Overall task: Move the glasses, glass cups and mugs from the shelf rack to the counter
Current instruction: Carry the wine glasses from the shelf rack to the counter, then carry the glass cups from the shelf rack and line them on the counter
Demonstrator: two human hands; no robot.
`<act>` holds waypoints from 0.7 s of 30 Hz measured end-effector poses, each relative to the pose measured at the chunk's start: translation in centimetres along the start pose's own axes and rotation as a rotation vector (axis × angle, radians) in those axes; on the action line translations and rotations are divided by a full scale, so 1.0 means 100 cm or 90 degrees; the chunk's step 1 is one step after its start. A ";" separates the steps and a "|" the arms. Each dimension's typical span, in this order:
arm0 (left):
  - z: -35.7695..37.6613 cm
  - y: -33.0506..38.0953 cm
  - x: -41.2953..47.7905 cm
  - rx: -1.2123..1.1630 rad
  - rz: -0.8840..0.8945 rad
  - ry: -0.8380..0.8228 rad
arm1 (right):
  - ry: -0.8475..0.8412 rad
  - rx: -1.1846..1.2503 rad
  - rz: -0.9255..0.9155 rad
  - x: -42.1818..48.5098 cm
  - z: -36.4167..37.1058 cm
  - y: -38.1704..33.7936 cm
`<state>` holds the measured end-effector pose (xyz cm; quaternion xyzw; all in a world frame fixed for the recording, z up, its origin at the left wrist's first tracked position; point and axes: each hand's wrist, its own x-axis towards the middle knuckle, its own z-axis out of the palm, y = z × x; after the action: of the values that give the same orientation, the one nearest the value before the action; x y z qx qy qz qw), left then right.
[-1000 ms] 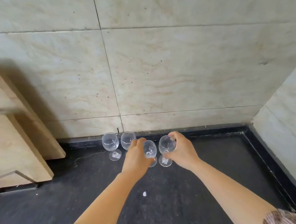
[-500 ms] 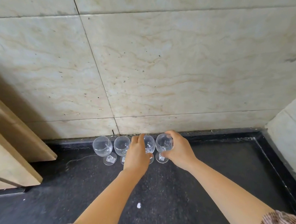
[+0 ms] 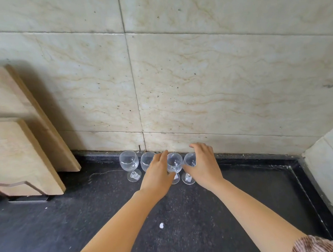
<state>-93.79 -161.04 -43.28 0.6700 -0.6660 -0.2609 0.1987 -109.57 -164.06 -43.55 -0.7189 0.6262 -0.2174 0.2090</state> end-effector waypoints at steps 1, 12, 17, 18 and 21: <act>-0.008 -0.002 -0.008 -0.003 -0.002 0.015 | 0.000 0.004 -0.017 -0.003 -0.001 -0.010; -0.140 -0.093 -0.175 0.065 -0.187 0.168 | -0.142 -0.019 -0.250 -0.088 0.050 -0.182; -0.193 -0.150 -0.311 0.117 -0.312 0.232 | -0.218 -0.088 -0.369 -0.173 0.091 -0.283; -0.202 -0.160 -0.341 0.124 -0.335 0.246 | -0.230 -0.101 -0.392 -0.194 0.098 -0.304; -0.230 -0.183 -0.436 0.145 -0.394 0.297 | -0.254 -0.125 -0.461 -0.267 0.118 -0.365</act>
<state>-64.25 -118.81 -32.78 0.8978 -0.3945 -0.0741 0.1812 -76.49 -132.59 -33.68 -0.9370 0.2984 -0.0727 0.1666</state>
